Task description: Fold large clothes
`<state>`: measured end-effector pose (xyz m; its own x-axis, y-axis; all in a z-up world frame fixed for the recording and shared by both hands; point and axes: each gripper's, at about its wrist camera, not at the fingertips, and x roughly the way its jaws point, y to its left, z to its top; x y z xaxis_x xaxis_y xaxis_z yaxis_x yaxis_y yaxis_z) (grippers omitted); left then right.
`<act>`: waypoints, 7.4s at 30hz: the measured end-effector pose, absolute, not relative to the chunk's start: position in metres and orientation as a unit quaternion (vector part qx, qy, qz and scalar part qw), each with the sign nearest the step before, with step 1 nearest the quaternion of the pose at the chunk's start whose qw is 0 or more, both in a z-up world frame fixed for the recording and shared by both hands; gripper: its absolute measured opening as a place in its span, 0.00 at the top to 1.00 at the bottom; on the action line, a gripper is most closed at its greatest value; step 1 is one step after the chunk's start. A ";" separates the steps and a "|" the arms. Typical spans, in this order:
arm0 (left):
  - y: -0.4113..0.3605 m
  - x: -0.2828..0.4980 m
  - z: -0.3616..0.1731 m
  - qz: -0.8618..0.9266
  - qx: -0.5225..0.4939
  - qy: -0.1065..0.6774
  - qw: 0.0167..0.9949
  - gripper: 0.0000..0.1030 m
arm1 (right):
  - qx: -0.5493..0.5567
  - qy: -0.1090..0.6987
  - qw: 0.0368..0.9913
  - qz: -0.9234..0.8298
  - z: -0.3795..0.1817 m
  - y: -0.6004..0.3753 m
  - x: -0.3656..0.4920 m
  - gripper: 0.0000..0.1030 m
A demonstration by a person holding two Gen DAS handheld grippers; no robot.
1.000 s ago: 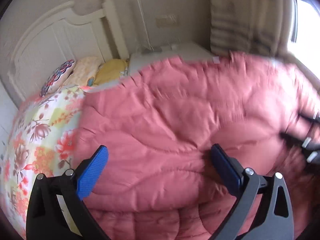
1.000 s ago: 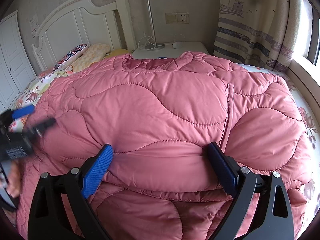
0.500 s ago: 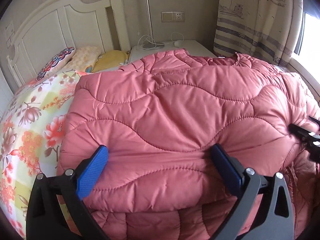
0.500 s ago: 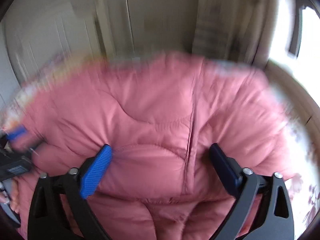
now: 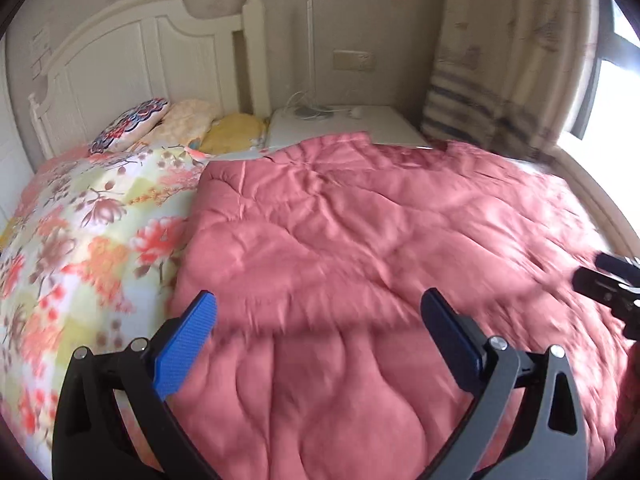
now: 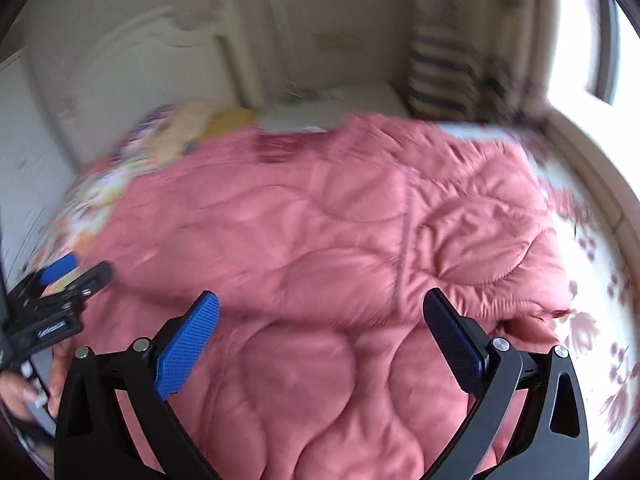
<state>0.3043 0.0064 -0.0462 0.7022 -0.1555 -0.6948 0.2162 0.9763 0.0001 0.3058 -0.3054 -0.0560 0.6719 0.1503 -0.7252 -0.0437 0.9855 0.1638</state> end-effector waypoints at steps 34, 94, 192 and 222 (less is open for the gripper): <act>0.013 0.149 -0.107 -0.054 0.129 0.410 0.901 0.02 | -0.027 0.457 0.888 0.049 -0.106 -0.302 0.140 0.04; 0.117 0.078 -0.118 -0.097 0.001 0.368 0.925 0.27 | 0.156 0.364 0.916 0.060 -0.132 -0.432 0.022 0.55; 0.026 0.305 -0.119 0.033 0.170 0.378 0.909 0.02 | -0.068 0.371 0.917 0.130 -0.042 -0.238 0.227 0.18; 0.022 0.277 -0.072 -0.074 0.081 0.364 0.925 0.02 | -0.051 0.427 0.890 0.150 -0.104 -0.236 0.242 0.15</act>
<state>0.2775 0.0222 -0.0719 0.7235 -0.0780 -0.6859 0.1965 0.9758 0.0963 0.2419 -0.2361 -0.1043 0.5910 0.2238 -0.7750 -0.3109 0.9497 0.0372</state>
